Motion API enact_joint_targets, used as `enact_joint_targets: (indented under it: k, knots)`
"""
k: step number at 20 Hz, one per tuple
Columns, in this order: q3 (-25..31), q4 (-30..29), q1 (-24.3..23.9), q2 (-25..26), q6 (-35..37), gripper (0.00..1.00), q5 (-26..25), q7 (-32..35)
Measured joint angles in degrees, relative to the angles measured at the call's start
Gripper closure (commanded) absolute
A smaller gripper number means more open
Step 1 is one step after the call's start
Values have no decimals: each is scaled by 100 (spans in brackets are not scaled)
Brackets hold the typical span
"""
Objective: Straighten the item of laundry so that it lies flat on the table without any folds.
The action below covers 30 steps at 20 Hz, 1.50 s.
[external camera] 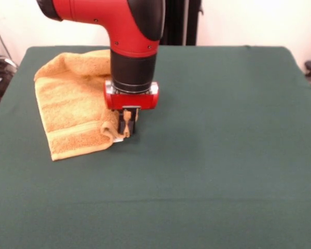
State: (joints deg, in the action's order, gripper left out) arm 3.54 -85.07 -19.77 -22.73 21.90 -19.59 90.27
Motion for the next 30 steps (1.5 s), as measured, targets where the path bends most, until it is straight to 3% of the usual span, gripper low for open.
enact_joint_targets:
  k: [21, 30]
  knots:
    - [22, 38, -120, -4, -1, 100, -12, 0]
    - [198, -256, -79, -177, -1, 100, 401, 0]
